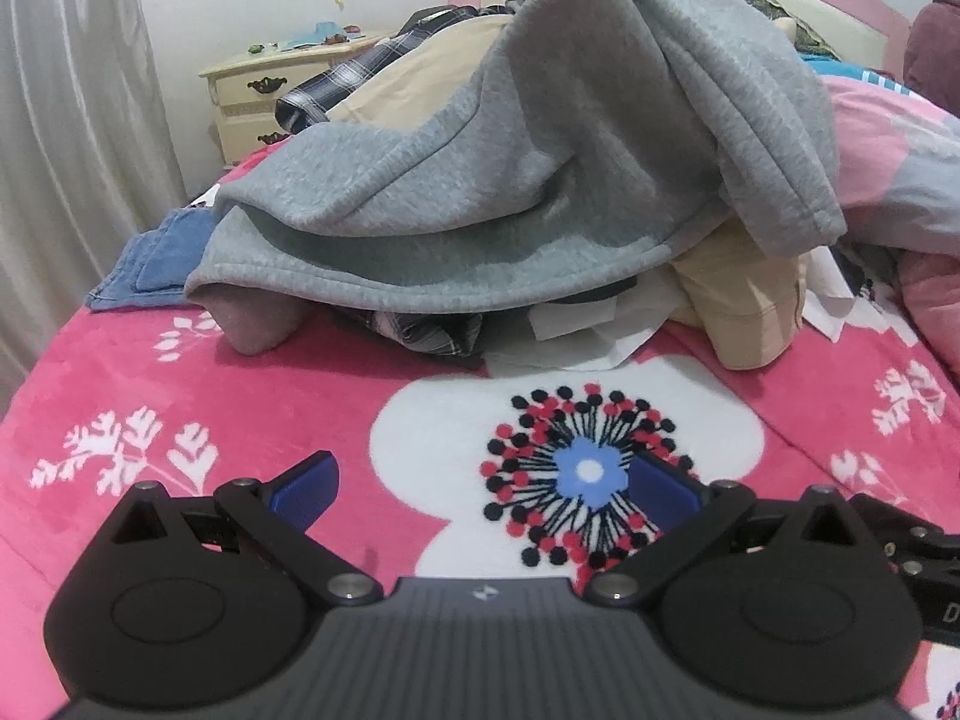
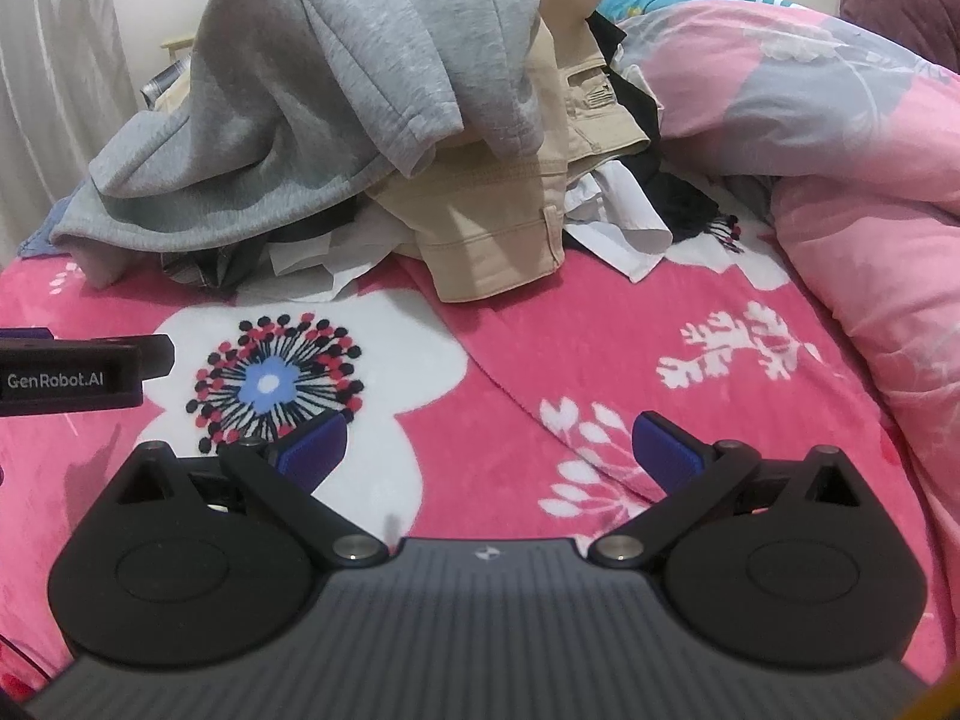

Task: Fold clothes

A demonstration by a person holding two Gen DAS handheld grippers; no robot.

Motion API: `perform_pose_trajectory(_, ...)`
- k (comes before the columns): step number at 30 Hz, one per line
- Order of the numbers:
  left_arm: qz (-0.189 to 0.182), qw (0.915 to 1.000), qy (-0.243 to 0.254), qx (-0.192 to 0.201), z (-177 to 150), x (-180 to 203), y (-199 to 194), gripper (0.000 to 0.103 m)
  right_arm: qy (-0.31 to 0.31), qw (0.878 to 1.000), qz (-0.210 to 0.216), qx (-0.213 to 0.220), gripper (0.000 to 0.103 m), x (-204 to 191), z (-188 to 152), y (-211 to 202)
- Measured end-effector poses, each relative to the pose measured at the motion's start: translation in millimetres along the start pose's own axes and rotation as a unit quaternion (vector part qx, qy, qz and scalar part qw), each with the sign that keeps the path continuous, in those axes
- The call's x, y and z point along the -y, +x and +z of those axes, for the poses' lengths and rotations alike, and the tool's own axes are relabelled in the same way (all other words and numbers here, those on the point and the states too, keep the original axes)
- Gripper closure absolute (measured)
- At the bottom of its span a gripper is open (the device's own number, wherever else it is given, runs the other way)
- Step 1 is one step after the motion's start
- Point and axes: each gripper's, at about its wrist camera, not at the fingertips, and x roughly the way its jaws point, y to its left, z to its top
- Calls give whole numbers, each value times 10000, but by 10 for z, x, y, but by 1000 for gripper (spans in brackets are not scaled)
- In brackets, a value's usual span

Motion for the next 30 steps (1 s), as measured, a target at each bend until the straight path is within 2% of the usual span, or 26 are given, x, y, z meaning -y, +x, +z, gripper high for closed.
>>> perform_pose_trajectory(14,147,9998,52,-98,-3,-25,41,0,-11,10000,25,36,1,-18,-9,-8)
perform_pose_trajectory(19,112,9998,99,-126,-3,-15,54,0,73,9998,192,-9,1,-5,-10,-16)
perform_pose_trajectory(23,89,9998,164,-113,-13,-3,62,0,116,9995,273,115,1,-2,-13,-45)
perform_pose_trajectory(26,-83,9996,286,32,8,-20,32,0,111,9992,329,215,1,3,-2,-53)
perform_pose_trajectory(29,-463,9973,423,388,177,-60,-70,0,118,9980,456,413,1,43,39,-85)
perform_pose_trajectory(30,-603,9957,473,521,250,-75,-110,0,96,9965,616,549,1,81,108,-108)
